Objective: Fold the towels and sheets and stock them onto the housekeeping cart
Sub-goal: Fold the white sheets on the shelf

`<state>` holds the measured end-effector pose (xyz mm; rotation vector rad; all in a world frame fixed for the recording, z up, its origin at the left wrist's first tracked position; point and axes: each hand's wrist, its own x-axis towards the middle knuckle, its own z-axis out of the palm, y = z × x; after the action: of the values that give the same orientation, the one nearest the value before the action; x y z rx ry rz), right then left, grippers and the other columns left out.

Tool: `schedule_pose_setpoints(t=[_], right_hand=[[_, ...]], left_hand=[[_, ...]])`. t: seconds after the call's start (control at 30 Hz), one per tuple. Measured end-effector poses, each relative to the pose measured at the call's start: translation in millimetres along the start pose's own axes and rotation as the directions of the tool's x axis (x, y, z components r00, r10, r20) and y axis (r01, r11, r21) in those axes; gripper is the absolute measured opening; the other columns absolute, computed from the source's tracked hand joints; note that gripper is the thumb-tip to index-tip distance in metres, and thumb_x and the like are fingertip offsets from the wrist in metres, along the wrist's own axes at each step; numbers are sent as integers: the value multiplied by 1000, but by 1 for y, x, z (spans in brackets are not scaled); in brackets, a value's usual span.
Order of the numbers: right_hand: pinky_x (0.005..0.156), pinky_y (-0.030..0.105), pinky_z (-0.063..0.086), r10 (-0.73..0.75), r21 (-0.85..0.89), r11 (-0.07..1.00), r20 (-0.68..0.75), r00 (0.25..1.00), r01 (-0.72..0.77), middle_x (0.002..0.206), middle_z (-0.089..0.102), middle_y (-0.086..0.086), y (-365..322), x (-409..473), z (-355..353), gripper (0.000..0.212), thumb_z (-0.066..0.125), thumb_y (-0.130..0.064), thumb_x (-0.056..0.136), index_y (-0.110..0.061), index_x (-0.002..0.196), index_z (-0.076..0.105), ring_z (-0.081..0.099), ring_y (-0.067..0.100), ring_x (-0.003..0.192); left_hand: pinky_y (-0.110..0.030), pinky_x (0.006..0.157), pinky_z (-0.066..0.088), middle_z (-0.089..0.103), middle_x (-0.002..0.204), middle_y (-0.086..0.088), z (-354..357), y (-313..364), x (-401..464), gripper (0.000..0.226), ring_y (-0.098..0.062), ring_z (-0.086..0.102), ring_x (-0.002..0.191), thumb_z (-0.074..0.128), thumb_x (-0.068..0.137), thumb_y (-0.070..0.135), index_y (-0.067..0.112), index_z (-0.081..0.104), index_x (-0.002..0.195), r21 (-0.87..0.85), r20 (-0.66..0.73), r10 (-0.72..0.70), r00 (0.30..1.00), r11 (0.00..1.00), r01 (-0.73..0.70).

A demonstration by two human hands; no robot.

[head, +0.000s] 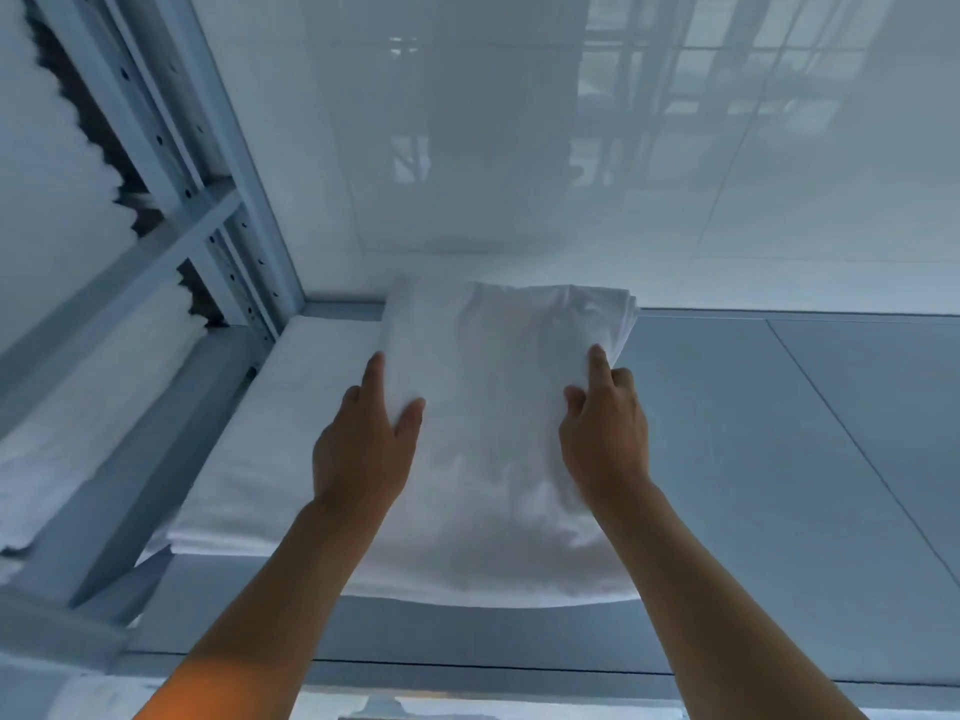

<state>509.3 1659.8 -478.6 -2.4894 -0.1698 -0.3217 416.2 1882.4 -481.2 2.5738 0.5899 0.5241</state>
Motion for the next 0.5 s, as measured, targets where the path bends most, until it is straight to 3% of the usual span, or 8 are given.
schedule_pose_setpoints(t=[0.27,0.37,0.5], right_hand=[[89,41,46,-49,115,992,49,998,43,122,52,19,-119,21,62,56,53,-15,101,-11,153,34,57,41,112],[95,44,45,-27,147,989,147,989,5,128,47,19,-137,15,104,59,54,-19,102,-12,155,30,53,42,119],[105,54,38,70,-67,997,364,929,-49,155,27,16,-115,-30,169,65,40,-44,105,-22,160,15,36,39,137]], left_hand=[[-52,106,45,48,154,-13,-77,-96,68,73,-36,51,136,49,101,57,25,23,161,97,-38,-39,999,994,43],[-53,101,48,46,153,-16,-71,-146,83,75,-39,52,133,47,100,61,28,20,161,158,-1,-111,994,981,110],[-56,106,42,34,155,-20,-27,-206,60,69,-45,46,133,35,102,63,37,12,162,210,191,-266,945,951,226]])
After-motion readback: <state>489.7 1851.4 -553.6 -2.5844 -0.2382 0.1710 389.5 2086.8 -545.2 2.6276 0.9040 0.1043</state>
